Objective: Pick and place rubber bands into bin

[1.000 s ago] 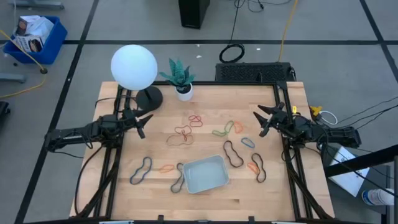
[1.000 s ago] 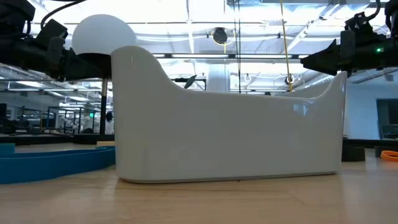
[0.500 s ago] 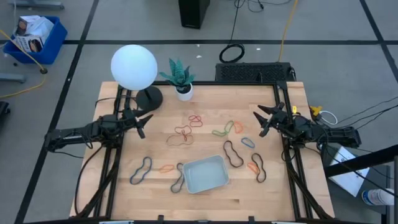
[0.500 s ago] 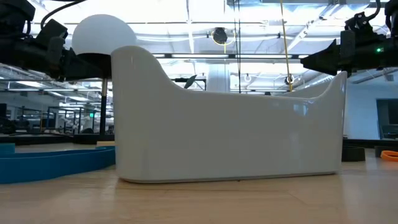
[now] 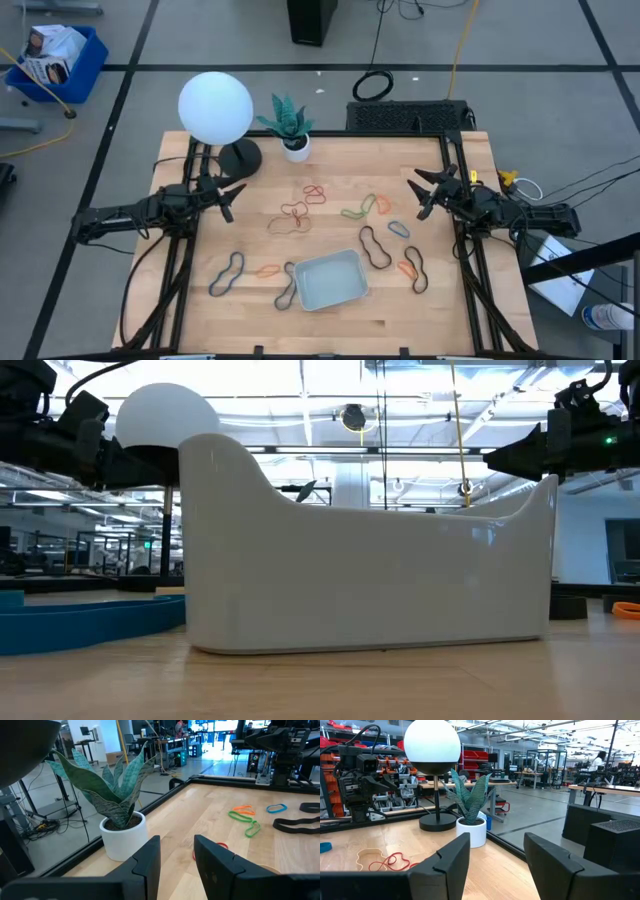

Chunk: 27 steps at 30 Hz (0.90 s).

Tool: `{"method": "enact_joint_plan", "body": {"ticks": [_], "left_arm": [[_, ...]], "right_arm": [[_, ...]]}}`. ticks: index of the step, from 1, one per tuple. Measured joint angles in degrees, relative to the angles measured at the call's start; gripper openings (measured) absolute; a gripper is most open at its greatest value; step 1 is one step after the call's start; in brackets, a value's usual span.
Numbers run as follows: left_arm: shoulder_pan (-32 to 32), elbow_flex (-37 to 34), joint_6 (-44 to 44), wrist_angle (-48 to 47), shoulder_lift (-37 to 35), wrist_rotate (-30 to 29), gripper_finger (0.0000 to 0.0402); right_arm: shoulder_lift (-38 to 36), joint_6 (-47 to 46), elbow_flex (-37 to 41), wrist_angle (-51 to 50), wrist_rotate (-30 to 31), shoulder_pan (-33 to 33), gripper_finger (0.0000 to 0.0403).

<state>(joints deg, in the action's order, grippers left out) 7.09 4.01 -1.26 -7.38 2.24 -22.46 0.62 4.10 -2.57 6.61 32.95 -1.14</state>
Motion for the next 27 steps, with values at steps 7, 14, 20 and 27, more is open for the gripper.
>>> {"method": "enact_joint_plan", "body": {"ticks": [7,14,20,27], "left_arm": [[0.0,0.0,0.0,0.0,0.0,0.0,0.0124],[0.0,0.0,0.0,0.0,0.0,0.0,0.0124],[0.0,0.0,0.0,0.2,0.0,0.0,0.0124],[0.0,0.0,-2.3,1.4,0.0,-2.7,0.0124]], "right_arm": [[0.0,0.0,0.0,0.0,0.0,0.0,0.0181],[0.0,0.0,0.0,0.1,0.1,0.0,0.0181],[0.0,-1.0,0.0,0.9,0.0,0.0,0.0181],[0.0,-13.1,0.0,1.0,0.0,0.0,0.0181]]}}
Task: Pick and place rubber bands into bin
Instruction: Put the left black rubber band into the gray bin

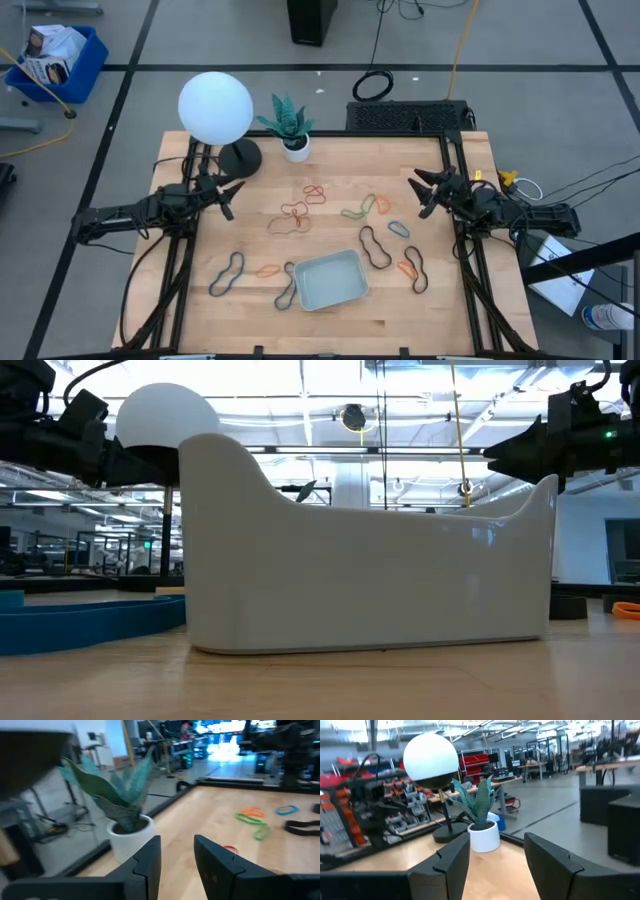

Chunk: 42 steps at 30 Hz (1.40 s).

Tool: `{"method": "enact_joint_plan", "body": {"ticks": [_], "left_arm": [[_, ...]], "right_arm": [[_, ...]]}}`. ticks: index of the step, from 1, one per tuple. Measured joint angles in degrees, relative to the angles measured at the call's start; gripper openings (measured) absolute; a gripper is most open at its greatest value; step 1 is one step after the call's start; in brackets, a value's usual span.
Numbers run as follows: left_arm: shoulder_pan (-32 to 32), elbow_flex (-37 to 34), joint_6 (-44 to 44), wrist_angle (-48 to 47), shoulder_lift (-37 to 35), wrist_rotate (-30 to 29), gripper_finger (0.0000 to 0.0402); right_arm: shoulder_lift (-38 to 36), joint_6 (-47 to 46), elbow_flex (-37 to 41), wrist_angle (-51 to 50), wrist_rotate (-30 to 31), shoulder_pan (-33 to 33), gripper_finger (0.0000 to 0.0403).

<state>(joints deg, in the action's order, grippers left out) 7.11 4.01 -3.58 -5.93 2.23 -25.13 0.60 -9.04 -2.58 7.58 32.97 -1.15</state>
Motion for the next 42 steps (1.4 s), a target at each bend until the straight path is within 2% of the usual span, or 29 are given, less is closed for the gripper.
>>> {"method": "enact_joint_plan", "body": {"ticks": [6,10,14,20,35,42], "left_arm": [[0.0,0.0,2.2,-0.2,0.0,-0.2,0.0124],[0.0,0.0,2.6,-0.2,0.0,-0.2,0.0124],[0.0,0.0,3.9,-0.2,0.0,-0.2,0.0124],[0.0,0.0,3.9,-0.2,0.0,-0.3,0.0124],[0.0,0.0,3.8,-0.2,0.0,-0.3,0.0124],[0.0,0.0,3.8,-0.2,0.0,-0.3,0.0124]], "right_arm": [[0.0,-4.9,0.0,1.3,0.3,0.0,0.0181],[0.0,-9.6,0.0,1.2,3.4,0.0,0.0181],[0.0,-10.3,0.0,1.0,2.9,0.0,0.0181],[0.0,-4.3,0.0,0.3,3.1,0.0,0.0181],[0.1,2.3,0.0,0.3,3.0,0.0,0.0181],[3.6,11.8,-0.6,3.4,3.0,0.0,0.0181]]}}
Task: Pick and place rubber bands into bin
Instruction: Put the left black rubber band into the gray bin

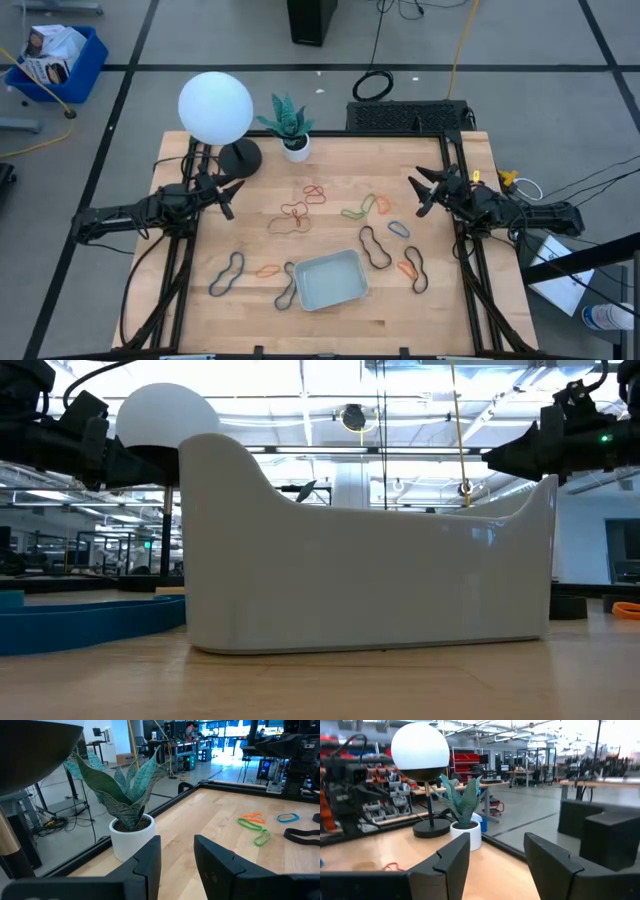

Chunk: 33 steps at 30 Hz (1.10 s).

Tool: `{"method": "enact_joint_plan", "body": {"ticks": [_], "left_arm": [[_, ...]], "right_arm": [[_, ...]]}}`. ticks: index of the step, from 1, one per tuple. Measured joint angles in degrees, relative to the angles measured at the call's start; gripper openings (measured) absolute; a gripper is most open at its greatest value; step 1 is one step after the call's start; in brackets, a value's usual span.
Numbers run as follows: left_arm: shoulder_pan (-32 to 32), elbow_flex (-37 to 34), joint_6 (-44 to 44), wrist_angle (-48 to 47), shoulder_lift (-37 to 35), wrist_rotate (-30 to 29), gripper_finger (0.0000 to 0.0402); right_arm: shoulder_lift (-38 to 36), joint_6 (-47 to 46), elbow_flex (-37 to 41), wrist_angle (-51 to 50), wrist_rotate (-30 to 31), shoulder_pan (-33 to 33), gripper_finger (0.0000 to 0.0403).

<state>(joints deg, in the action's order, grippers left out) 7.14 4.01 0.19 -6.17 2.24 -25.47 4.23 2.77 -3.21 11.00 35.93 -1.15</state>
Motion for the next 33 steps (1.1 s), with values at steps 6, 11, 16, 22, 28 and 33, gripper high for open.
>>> {"method": "enact_joint_plan", "body": {"ticks": [6,11,16,22,28,33], "left_arm": [[0.0,0.0,0.2,0.0,0.0,0.0,0.0124],[0.0,0.0,0.3,0.0,0.0,0.0,0.0124],[0.0,0.0,0.3,0.0,0.0,0.0,0.0124],[0.0,0.0,0.3,0.0,0.0,0.1,0.0124],[0.0,0.0,0.3,0.0,0.0,3.2,0.0124],[0.0,0.0,0.3,0.0,0.0,4.5,0.0124]], "right_arm": [[9.9,8.5,-5.7,5.0,-1.8,0.0,0.0180],[22.7,14.5,-14.1,3.8,-7.0,0.0,0.0180],[36.4,16.5,-23.7,-4.4,-14.2,0.0,0.0180],[48.4,12.0,-32.7,-14.9,-24.3,0.0,0.0180],[57.1,7.5,-34.7,-16.6,-31.7,0.0,0.0180],[64.2,5.0,-34.7,-17.0,-31.6,1.0,0.0180]]}}
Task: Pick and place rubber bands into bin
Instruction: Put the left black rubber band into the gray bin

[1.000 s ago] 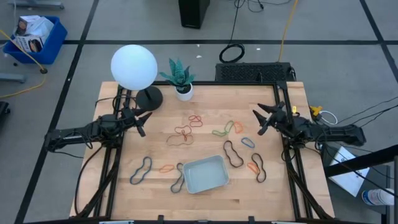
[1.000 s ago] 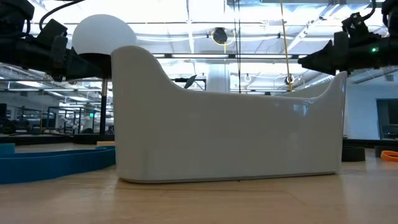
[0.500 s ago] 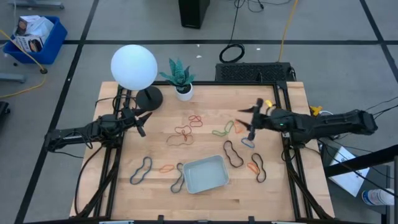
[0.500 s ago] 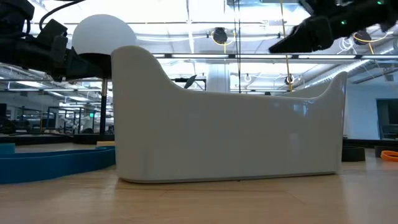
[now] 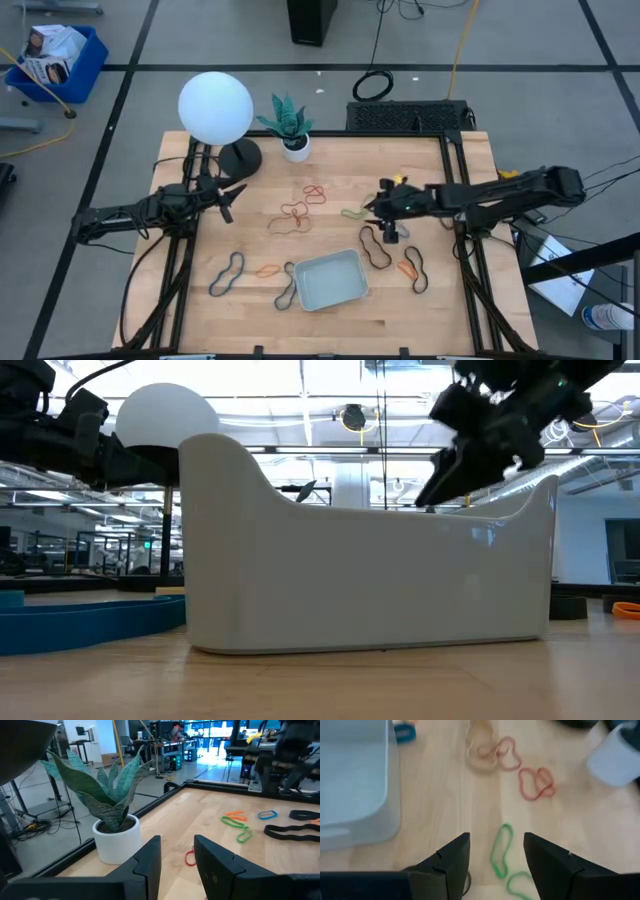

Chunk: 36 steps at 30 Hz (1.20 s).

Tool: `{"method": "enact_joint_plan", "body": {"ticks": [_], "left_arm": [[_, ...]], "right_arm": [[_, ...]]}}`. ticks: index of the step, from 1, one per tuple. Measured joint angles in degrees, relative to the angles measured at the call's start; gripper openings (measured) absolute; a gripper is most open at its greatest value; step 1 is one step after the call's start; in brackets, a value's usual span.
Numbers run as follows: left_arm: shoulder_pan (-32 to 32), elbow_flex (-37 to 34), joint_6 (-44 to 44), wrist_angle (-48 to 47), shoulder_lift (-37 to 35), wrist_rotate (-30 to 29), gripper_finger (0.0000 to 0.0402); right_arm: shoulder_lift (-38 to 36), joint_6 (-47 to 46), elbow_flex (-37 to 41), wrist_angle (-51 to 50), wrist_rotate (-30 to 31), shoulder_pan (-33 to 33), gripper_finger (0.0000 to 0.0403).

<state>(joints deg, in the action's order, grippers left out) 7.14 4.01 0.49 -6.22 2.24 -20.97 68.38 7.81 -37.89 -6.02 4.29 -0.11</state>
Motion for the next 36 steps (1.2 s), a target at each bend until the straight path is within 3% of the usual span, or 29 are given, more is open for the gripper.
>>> {"method": "enact_joint_plan", "body": {"ticks": [10,24,36], "left_arm": [[0.0,0.0,0.0,-0.4,0.0,0.0,0.0124],[0.0,0.0,0.0,-1.5,0.0,0.1,0.0124],[0.0,0.0,0.0,-1.6,0.0,0.1,0.0124]], "right_arm": [[11.8,-8.2,0.0,-0.4,0.1,0.6,0.0180],[19.1,-9.2,-0.1,-0.8,-2.4,0.6,0.0175],[19.4,-9.1,-0.1,-2.6,-3.1,0.6,0.0066]]}}
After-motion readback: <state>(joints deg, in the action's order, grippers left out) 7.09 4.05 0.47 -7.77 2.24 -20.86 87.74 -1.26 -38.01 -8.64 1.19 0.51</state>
